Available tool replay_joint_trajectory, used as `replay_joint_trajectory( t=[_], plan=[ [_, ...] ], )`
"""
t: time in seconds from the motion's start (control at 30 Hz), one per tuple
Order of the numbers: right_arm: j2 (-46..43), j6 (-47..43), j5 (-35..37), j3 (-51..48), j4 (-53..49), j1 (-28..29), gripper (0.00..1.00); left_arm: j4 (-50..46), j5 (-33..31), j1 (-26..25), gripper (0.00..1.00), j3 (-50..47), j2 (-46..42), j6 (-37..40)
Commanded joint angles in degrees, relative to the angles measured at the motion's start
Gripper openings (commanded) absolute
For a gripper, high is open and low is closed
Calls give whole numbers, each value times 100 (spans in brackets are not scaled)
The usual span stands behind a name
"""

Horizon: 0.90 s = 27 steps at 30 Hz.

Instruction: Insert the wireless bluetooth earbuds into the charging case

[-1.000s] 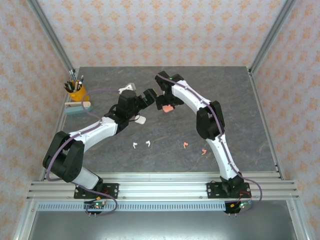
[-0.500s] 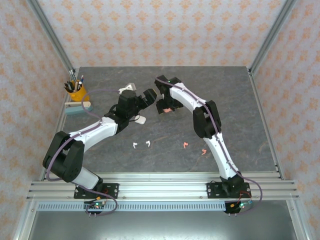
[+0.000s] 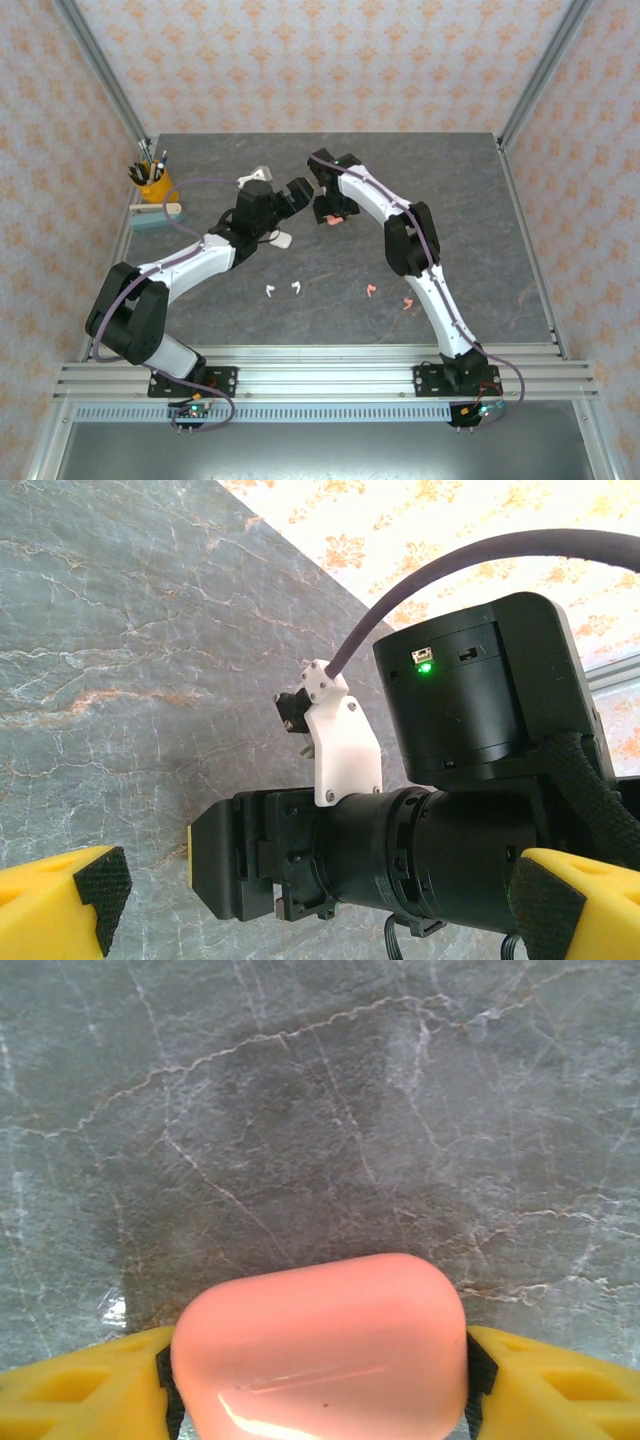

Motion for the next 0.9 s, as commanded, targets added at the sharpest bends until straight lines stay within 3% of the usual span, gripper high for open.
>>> replay_joint_trajectory(
  t=[0.0, 0.23, 0.57, 0.87],
  plan=[
    [86, 137, 59, 70, -144, -15, 66, -63, 26, 34, 100, -9, -5, 6],
    [-402, 714, 179, -638, 3, -21, 59, -52, 76, 32, 100, 12, -29, -11],
    [-1396, 2155, 832, -2138, -173, -30, 58, -74, 143, 34, 100, 28, -63, -61],
    [-2199, 2924, 413, -3424, 23, -41, 60, -139, 227, 32, 100, 87, -91, -95]
  ],
)
